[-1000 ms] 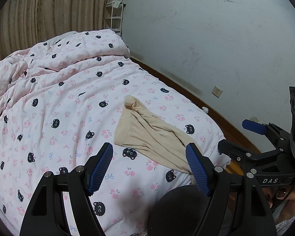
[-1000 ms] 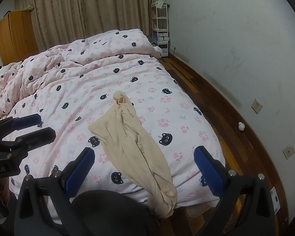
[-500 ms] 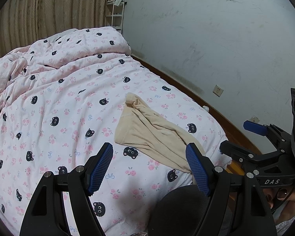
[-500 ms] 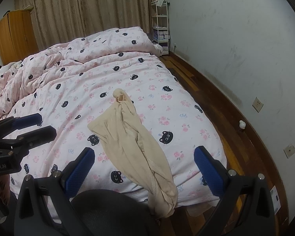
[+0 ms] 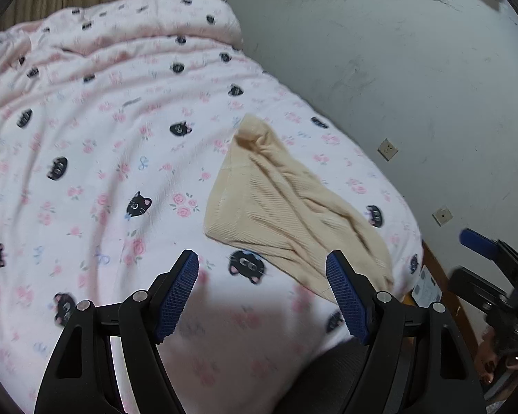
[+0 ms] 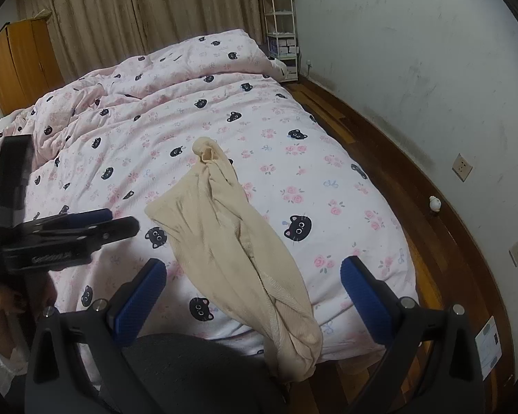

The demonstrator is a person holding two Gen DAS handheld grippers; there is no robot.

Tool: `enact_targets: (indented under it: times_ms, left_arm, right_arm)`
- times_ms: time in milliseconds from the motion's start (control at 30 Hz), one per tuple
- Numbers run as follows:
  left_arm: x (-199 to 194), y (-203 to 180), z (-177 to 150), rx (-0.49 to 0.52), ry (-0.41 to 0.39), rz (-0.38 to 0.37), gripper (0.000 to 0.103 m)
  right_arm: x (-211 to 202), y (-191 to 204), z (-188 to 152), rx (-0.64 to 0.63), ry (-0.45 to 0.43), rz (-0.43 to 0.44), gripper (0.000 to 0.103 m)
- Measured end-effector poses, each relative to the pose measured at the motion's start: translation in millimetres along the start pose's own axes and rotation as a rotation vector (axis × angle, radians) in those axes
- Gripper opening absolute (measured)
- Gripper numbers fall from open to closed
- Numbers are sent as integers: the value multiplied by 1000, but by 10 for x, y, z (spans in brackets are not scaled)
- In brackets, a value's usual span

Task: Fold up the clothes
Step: 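Lower the left gripper onto the beige top's hem and close it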

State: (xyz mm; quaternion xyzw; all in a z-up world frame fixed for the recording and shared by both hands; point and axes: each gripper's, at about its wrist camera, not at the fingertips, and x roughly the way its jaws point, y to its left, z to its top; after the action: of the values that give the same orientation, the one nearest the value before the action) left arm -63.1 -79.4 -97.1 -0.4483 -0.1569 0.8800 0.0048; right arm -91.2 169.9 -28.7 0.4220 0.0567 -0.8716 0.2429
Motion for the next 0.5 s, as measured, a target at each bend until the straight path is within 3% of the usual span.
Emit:
enact_targets:
  times_ms: [400,433,500]
  left_arm:
    - [410,253,110,-39,31,-67,70]
    - [444,282,102,-56,33,-82,69]
    - [494,317,77,-77,30,-104,53]
  right_arm:
    - [282,-54,27,14,43,5,103]
    - [297,-52,26,12,45,5,103]
    - [324,-49,20,9,51,2,103]
